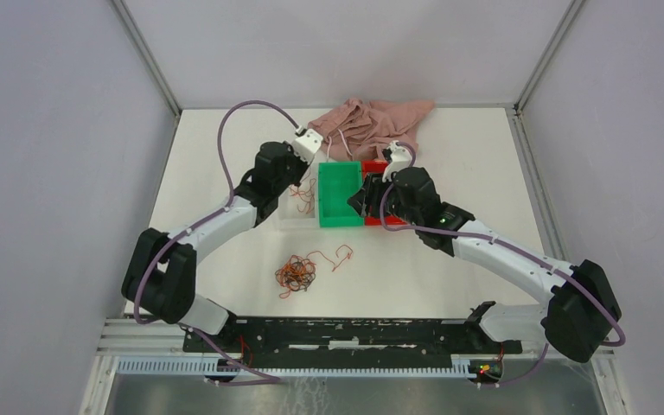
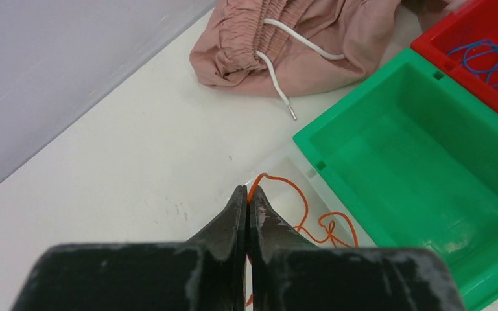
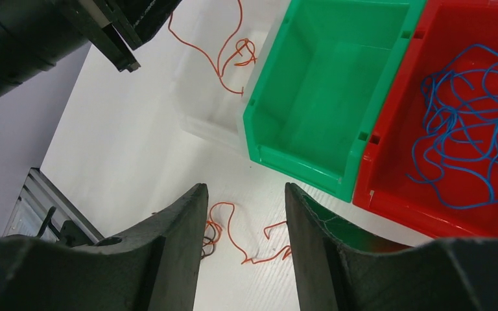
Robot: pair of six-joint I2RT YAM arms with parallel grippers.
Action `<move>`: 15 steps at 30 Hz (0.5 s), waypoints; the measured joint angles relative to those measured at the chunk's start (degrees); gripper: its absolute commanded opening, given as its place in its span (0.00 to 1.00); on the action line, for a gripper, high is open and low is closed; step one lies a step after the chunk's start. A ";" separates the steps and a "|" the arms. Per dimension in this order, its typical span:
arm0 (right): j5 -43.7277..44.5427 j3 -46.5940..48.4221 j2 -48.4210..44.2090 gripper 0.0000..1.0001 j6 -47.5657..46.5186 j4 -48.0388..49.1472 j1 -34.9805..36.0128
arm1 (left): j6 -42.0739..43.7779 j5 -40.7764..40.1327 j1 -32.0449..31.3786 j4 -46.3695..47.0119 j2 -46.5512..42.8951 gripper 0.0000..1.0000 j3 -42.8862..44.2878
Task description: Untangle the cables
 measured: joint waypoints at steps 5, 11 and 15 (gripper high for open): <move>0.00 -0.33 0.00 0.53 -0.11 0.33 -0.15 | 1.40 -1.18 -0.13 3.10 1.44 0.03 -1.95; 0.02 -1.60 -0.02 0.53 -0.15 0.39 -0.33 | 4.13 -1.09 -0.09 5.18 3.76 0.03 -4.39; 0.02 -1.70 -0.04 0.53 -0.15 0.33 -0.70 | 6.05 -0.59 -0.07 5.25 3.76 0.25 -6.12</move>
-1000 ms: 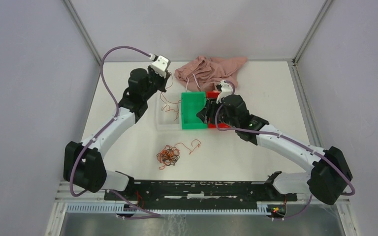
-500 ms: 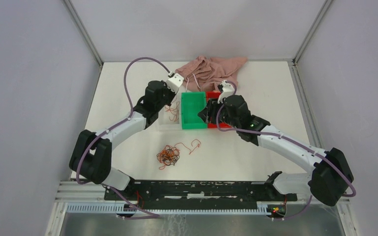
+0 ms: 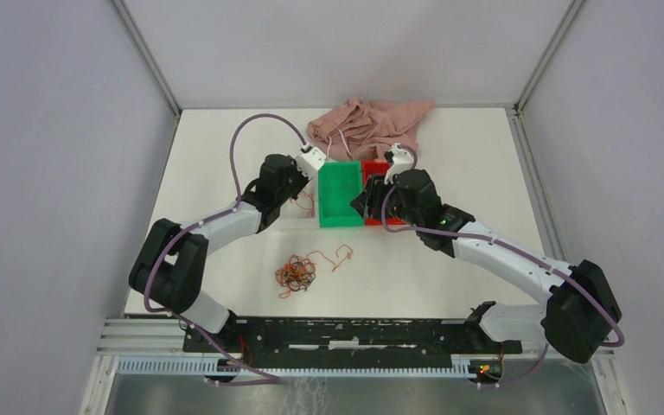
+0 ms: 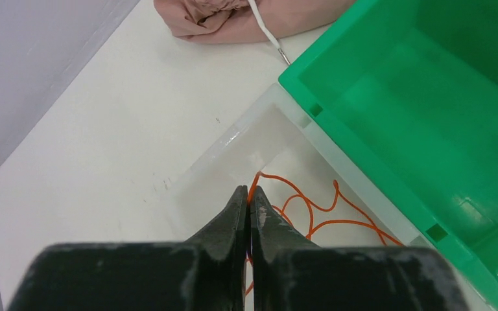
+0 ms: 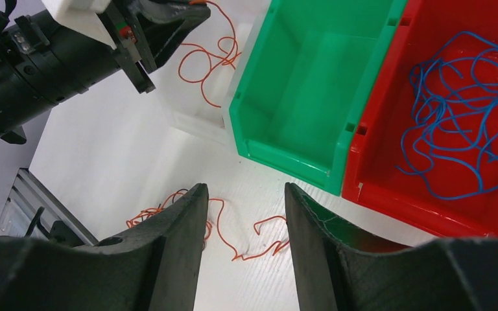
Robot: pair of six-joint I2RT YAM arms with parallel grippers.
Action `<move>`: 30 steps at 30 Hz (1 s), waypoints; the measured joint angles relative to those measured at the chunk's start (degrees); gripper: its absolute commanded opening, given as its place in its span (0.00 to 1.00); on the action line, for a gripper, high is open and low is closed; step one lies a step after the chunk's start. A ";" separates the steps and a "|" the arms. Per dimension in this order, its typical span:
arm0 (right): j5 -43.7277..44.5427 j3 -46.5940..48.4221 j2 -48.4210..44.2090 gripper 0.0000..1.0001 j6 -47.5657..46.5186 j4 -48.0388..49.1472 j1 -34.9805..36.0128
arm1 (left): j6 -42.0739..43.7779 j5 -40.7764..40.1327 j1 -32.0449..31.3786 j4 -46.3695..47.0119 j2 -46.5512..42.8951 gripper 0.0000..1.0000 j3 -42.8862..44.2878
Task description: Untangle the cables
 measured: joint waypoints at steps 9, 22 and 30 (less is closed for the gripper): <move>-0.07 0.00 -0.17 0.51 -0.11 -0.17 -0.46 | 0.83 5.05 0.70 -8.15 -0.24 0.61 1.14; -1.27 0.26 -0.70 0.60 -0.92 -1.44 -0.61 | -0.31 17.09 5.51 -24.79 -5.70 0.84 12.96; -9.31 2.47 6.21 0.61 -3.65 0.37 0.59 | 3.45 28.35 8.28 -41.03 -17.18 0.84 12.04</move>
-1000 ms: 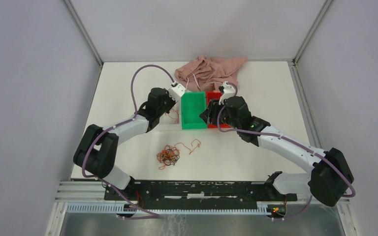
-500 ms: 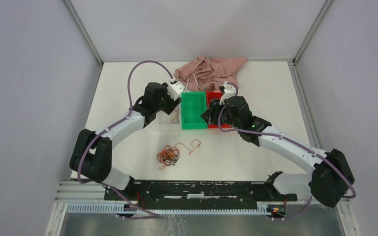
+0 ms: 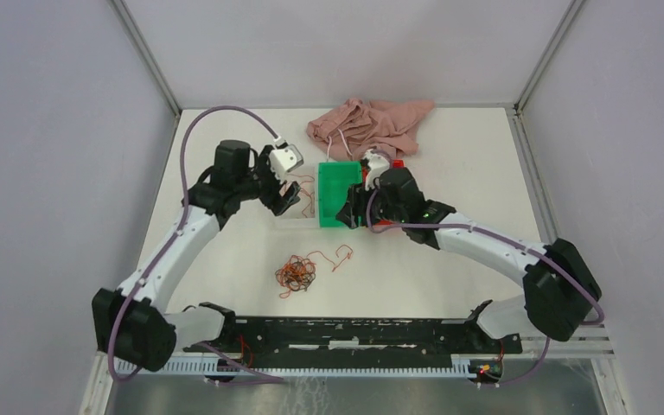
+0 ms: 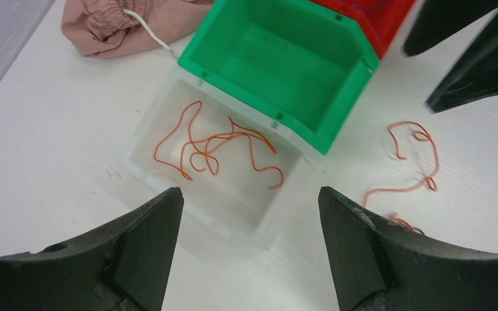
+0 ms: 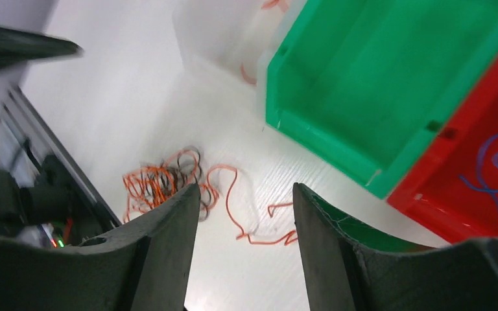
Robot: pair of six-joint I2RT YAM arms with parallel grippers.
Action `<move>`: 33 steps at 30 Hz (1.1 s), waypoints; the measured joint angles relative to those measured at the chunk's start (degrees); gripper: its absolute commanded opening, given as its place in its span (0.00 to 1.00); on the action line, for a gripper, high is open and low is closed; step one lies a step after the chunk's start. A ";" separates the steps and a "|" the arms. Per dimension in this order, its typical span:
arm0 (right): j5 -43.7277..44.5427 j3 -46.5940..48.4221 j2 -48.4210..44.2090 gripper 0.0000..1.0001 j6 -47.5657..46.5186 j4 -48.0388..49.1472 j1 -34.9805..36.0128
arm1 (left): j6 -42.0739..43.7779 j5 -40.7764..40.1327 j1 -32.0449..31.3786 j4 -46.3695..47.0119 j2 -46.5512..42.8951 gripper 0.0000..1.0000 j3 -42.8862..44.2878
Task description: Untangle the cables
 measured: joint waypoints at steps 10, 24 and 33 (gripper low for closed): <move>-5.18 15.32 20.41 0.58 -18.34 -15.93 11.34 | 1.88 9.27 2.38 -7.10 -18.08 0.84 -4.85; -2.91 27.91 33.81 0.34 -26.86 -31.15 13.88 | -0.59 11.72 3.23 -6.21 -20.41 0.84 -0.07; 1.11 29.62 33.44 0.00 -26.21 -34.05 13.70 | -3.34 10.38 3.23 -1.81 -22.03 0.84 2.38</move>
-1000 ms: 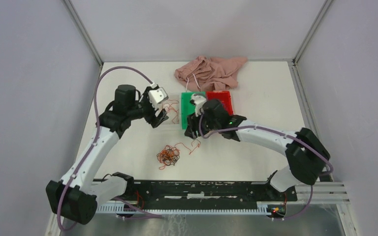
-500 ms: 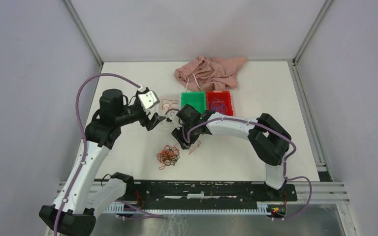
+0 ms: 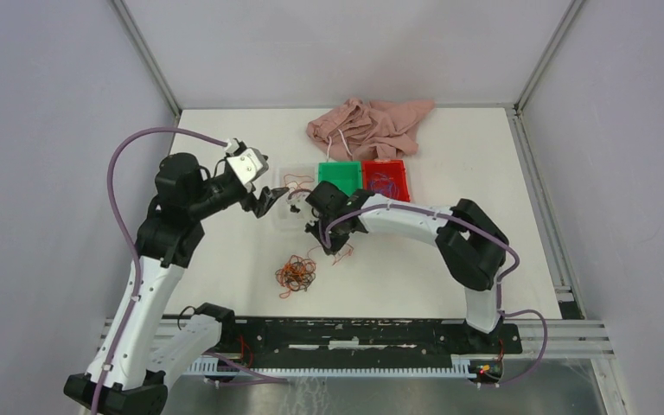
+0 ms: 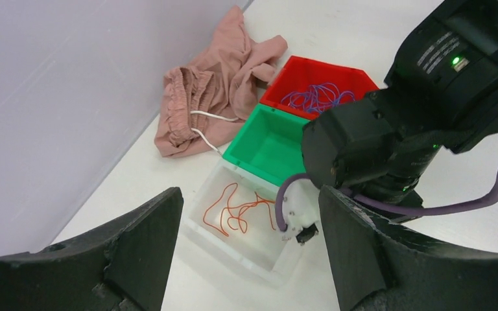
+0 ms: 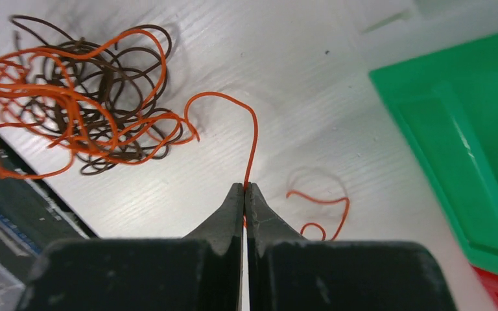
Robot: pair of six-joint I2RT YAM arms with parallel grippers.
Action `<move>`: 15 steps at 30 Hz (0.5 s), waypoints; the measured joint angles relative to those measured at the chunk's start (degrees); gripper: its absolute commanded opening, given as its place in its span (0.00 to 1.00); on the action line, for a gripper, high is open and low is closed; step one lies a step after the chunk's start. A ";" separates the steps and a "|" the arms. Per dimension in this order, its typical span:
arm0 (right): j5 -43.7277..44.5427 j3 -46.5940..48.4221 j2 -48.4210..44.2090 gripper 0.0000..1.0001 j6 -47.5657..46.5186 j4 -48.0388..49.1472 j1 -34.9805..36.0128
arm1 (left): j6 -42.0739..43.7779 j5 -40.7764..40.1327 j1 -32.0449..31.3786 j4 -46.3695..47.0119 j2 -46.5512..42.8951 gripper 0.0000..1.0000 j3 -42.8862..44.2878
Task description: Untangle the cables
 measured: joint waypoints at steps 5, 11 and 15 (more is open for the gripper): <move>-4.22 -2.19 -9.94 0.00 4.68 2.43 -3.41 | -1.11 -1.36 0.00 1.44 -1.18 0.83 -0.04; -10.38 -1.75 -23.17 0.00 8.79 7.58 -5.38 | -1.16 2.38 0.02 1.25 -4.20 0.82 -3.78; -15.30 -1.79 -25.11 0.00 12.63 11.67 -5.01 | 0.00 8.55 0.04 -1.51 -5.68 0.82 -7.41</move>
